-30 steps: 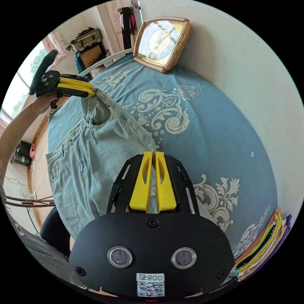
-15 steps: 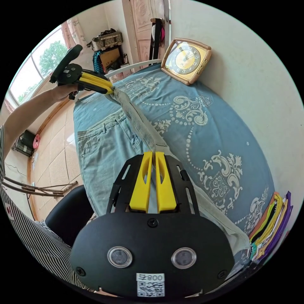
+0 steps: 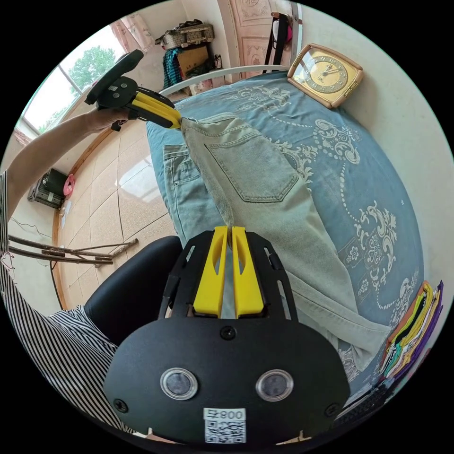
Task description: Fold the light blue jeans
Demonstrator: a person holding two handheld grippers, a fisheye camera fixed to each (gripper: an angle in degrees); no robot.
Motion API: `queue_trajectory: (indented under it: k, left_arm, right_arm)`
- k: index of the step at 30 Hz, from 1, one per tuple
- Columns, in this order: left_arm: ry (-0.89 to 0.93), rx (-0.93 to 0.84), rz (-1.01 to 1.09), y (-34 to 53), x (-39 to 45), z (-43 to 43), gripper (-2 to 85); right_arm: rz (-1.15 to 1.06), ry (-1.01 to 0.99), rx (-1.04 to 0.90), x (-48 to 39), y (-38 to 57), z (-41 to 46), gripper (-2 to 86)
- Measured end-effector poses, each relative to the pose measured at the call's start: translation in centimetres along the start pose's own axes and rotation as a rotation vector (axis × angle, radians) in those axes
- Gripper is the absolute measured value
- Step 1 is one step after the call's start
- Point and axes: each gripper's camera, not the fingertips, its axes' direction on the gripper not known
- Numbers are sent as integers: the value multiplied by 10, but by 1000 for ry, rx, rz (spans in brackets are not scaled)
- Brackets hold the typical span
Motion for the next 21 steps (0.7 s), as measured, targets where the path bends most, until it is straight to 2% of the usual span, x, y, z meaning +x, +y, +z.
queue_trajectory:
  k: [11, 21]
  left_arm:
    - [10, -32, 19, 70, 42, 1, 12]
    - [32, -52, 13, 115, 74, 24, 9]
  right_arm:
    - [-68, -18, -87, -73, 10, 59, 14]
    - [-95, -2, -179, -96, 8, 121, 14]
